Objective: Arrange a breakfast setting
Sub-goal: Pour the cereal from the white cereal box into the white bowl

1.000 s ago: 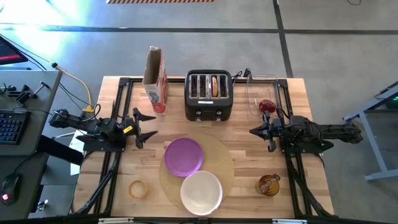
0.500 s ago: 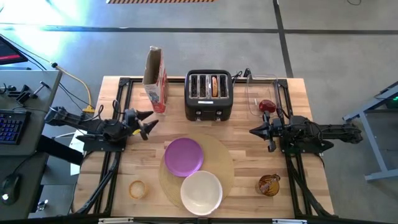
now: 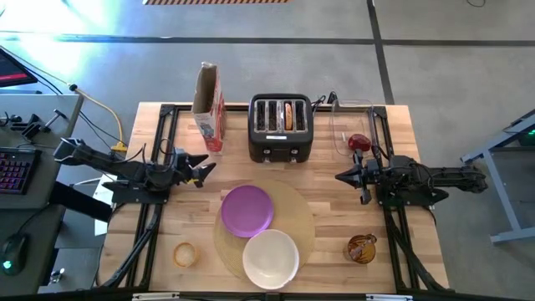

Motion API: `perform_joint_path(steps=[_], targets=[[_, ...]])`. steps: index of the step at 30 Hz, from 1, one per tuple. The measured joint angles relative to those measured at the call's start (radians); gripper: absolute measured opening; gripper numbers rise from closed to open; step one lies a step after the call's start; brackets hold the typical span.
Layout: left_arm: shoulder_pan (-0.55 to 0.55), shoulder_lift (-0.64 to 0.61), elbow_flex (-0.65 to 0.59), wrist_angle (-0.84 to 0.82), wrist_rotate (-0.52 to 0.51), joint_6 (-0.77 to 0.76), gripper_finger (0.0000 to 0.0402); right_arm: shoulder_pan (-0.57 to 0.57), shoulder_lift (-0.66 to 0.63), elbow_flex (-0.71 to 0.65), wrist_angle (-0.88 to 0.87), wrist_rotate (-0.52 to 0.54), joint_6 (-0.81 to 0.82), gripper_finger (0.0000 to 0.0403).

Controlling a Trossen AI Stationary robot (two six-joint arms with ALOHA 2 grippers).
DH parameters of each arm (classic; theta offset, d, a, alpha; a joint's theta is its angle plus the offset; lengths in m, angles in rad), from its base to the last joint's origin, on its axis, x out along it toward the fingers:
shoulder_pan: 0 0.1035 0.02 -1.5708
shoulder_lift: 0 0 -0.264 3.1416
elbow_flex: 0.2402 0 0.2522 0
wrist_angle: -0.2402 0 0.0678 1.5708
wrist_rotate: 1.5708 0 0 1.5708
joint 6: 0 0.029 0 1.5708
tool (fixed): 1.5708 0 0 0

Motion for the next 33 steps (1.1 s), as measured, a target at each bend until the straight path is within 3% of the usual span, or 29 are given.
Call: perform_joint_path(steps=[10,16,23,29,33], targets=[[0.000,0.061,0.000,0.082,0.095,-0.077,0.0312,0.000,0.000,0.000,0.000,0.001,0.000,0.0000],[-0.001,0.093,0.002,0.197,0.139,-0.006,0.0312,0.000,0.000,0.000,0.000,0.001,0.000,0.0000],[-0.003,0.119,0.070,0.178,0.156,0.078,0.0312,0.000,0.000,0.000,0.000,0.001,0.000,0.0000],[-0.038,0.154,0.212,0.007,0.114,0.127,0.0312,0.000,0.000,0.000,0.000,0.002,0.000,0.0000],[-0.061,0.202,0.334,-0.224,0.067,0.022,0.0312,0.000,0.000,0.000,0.000,0.006,0.000,0.0000]])
